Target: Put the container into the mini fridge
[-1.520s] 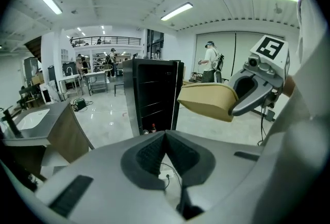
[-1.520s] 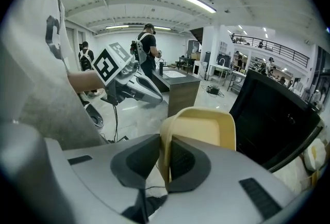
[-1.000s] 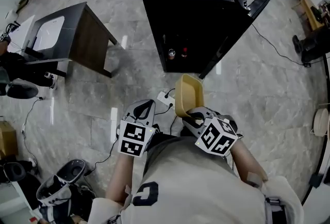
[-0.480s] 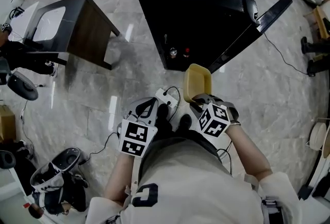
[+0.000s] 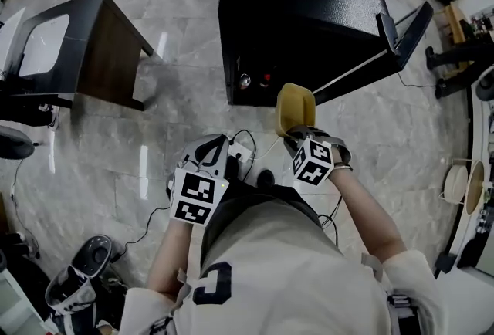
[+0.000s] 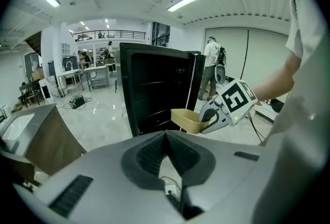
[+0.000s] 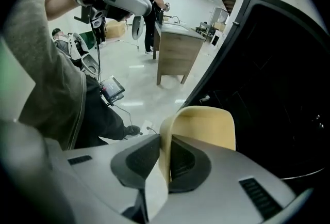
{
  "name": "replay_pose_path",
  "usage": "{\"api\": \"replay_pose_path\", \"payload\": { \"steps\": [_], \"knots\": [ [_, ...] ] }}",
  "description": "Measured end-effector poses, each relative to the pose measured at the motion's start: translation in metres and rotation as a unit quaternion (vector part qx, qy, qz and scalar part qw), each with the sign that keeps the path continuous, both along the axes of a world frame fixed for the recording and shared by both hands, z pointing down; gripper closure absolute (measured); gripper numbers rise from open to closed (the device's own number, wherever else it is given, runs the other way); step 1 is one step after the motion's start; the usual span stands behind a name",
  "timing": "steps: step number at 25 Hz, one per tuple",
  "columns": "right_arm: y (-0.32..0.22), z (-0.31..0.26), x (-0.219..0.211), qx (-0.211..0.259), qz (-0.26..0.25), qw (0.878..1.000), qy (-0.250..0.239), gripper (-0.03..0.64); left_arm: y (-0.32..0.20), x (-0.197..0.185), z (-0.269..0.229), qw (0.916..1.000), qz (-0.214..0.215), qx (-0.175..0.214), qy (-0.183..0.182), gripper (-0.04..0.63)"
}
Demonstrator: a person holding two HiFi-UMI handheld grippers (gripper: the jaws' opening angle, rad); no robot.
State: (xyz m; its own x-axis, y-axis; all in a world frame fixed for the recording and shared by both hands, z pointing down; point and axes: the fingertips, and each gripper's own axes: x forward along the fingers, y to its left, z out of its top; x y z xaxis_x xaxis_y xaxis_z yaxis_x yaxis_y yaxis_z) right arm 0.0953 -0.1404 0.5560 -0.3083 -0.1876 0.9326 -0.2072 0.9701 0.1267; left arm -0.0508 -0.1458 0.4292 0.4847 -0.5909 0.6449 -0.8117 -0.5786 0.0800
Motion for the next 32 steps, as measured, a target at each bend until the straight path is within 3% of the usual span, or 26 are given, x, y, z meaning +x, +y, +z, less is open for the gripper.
{"api": "replay_pose_path", "payload": {
  "steps": [10, 19, 25, 32],
  "knots": [
    [-0.045, 0.032, -0.013, -0.009, 0.026, 0.999, 0.028, 0.567, -0.05, -0.016, 0.012, 0.9989, 0.045, 0.006, 0.006, 0.54],
    [-0.092, 0.088, 0.02, -0.024, 0.005, 0.998, 0.051, 0.566, -0.068, 0.008, 0.025, 0.9999, 0.003, -0.015, -0.005, 0.54],
    [-0.124, 0.121, 0.038, -0.017, 0.013, 0.998, 0.061, 0.567, -0.065, 0.03, 0.042, 0.999, 0.002, -0.043, -0.011, 0.54],
    [-0.143, 0.147, 0.043, -0.001, -0.004, 0.997, 0.076, 0.568, -0.055, 0.029, 0.055, 0.9977, -0.001, -0.064, -0.023, 0.541]
  ]
}}
